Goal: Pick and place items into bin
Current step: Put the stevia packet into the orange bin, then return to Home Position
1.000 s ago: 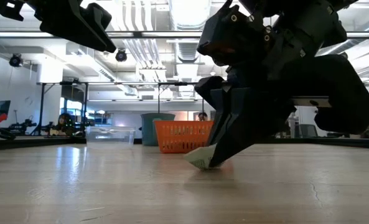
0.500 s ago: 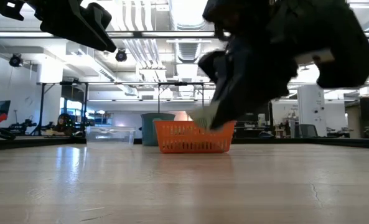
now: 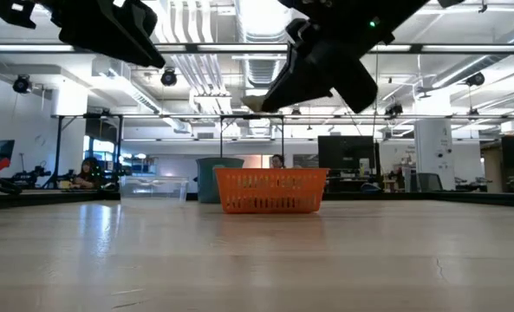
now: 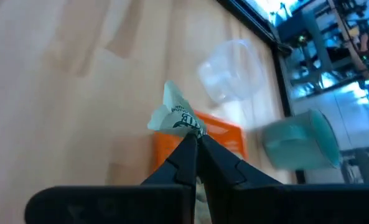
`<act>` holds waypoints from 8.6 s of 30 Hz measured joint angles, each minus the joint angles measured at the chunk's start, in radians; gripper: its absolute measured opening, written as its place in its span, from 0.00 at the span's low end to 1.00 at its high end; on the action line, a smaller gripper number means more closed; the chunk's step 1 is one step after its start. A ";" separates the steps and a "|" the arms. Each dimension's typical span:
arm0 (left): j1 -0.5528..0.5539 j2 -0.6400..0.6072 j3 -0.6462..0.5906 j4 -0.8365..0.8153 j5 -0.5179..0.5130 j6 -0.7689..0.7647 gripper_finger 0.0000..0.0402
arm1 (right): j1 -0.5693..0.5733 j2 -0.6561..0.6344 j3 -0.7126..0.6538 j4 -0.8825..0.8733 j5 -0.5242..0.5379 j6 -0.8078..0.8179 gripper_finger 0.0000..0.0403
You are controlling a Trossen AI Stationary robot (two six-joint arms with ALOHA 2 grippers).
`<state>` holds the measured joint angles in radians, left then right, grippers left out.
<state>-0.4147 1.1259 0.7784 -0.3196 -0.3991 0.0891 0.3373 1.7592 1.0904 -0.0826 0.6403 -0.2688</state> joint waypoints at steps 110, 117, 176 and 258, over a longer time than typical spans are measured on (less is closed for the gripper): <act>0.215 -1.095 -0.600 0.322 -0.014 0.249 0.27 | -0.533 -0.801 -0.740 0.607 -0.826 0.123 0.32; 0.216 -1.090 -0.656 0.312 0.104 0.180 0.27 | -0.534 -0.854 -0.843 0.698 -0.934 0.208 0.31; 0.217 -1.098 -0.617 0.178 0.337 0.154 0.27 | -0.350 -1.759 -1.081 0.268 -0.655 0.131 0.24; 0.218 -1.083 -0.774 0.355 0.323 0.100 0.27 | -0.350 -1.737 -1.081 0.089 -0.638 0.183 0.18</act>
<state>-0.1963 0.0426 0.0048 0.0357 -0.0765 0.1890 -0.0132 0.0223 0.0097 0.0064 0.0027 -0.0854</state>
